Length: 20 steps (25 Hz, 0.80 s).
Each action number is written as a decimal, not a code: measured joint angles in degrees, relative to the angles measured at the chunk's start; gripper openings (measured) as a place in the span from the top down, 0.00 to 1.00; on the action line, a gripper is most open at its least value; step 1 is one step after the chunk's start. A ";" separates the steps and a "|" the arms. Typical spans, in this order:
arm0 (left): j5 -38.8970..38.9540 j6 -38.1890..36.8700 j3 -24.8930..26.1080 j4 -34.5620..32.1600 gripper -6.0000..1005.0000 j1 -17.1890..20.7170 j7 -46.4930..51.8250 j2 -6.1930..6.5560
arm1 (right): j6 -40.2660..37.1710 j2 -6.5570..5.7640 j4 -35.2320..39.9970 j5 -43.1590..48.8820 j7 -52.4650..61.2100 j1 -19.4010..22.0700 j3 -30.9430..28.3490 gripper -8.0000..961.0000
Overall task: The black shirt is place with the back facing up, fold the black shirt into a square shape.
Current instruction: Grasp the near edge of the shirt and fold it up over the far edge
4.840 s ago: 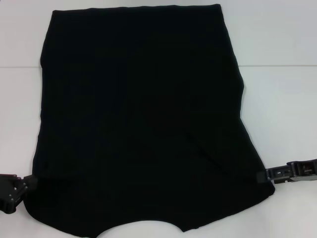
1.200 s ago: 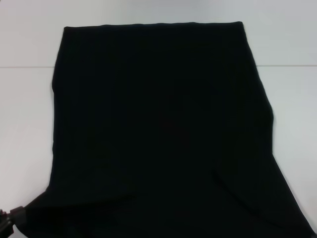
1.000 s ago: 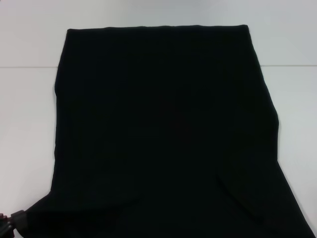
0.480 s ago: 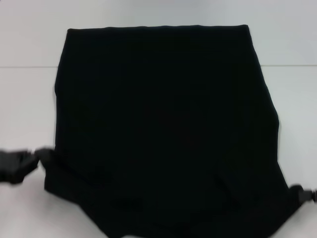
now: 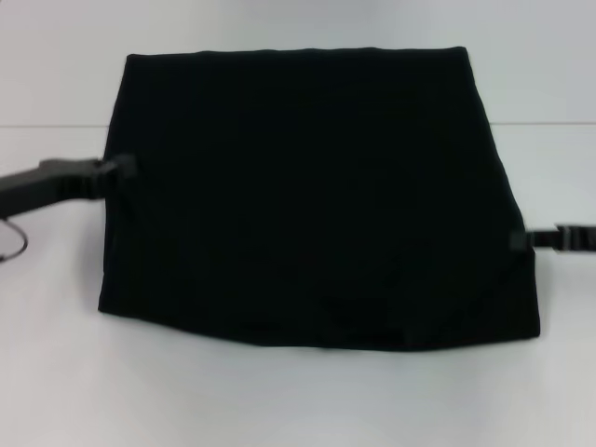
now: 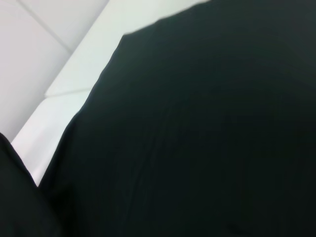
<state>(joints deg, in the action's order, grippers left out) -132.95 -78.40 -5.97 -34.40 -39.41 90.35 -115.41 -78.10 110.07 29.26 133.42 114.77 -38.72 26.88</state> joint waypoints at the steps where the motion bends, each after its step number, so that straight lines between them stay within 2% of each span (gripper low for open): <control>1: 0.00 1.64 -0.05 0.60 0.97 -0.73 0.06 0.13 | 2.22 0.09 -0.78 -0.01 0.01 -1.21 0.10 0.92; 10: 0.08 16.40 -0.93 4.71 0.97 -7.12 0.04 1.01 | 20.82 0.43 -6.46 0.01 -0.12 -10.63 0.45 0.92; 15: 0.82 23.53 -1.31 6.38 0.97 -9.87 -0.50 1.27 | 26.72 0.66 -7.23 0.00 -0.23 -14.22 0.46 0.92; 20: 1.54 27.45 -1.68 8.53 0.97 -11.90 -0.74 2.20 | 29.80 0.66 -7.94 -0.05 0.01 -15.71 0.10 0.92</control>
<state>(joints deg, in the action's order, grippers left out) -131.41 -50.95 -7.65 -25.86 -51.30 89.61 -113.22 -48.30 110.73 21.31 133.36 114.78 -54.43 26.98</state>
